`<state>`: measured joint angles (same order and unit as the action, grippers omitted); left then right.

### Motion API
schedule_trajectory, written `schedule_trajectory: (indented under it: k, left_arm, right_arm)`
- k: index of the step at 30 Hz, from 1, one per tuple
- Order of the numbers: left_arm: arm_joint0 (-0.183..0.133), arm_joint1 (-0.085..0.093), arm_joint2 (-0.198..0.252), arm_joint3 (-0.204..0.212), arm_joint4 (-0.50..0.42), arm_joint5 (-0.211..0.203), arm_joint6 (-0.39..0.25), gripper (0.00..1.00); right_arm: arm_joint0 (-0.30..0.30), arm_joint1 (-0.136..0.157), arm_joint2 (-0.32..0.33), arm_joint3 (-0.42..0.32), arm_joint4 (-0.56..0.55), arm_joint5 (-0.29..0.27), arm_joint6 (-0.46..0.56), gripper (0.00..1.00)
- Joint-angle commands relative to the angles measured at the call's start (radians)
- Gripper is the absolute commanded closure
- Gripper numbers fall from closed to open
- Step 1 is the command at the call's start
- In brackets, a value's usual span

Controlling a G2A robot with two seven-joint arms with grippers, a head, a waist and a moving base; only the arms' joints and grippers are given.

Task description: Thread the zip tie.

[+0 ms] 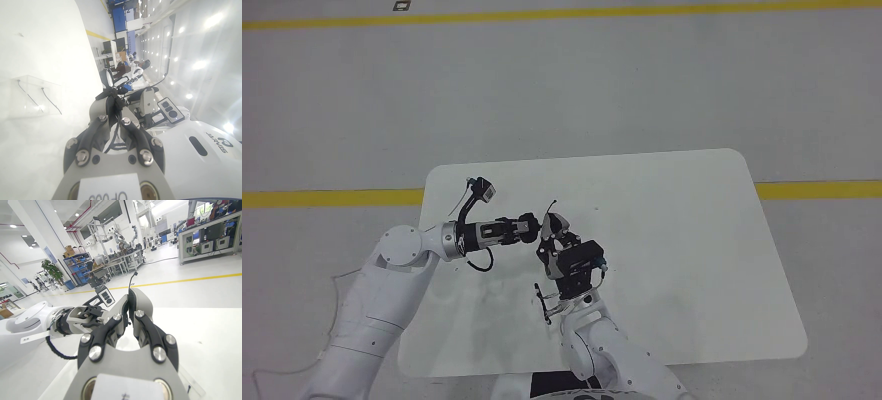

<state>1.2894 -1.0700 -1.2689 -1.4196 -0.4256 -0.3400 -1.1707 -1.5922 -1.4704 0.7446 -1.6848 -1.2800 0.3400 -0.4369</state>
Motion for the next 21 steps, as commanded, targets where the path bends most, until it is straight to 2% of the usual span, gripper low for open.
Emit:
schedule_trajectory:
  k: [1,21]
  left_arm:
    - [0.000,0.000,0.000,0.000,0.000,0.000,0.000,1.00]
    - [0.000,0.000,0.000,0.000,0.000,0.000,0.000,1.00]
  right_arm:
    - [0.000,0.000,0.000,0.000,-0.002,0.000,0.002,1.00]
    - [-0.008,-0.007,0.011,-0.003,-0.021,0.000,0.017,1.00]
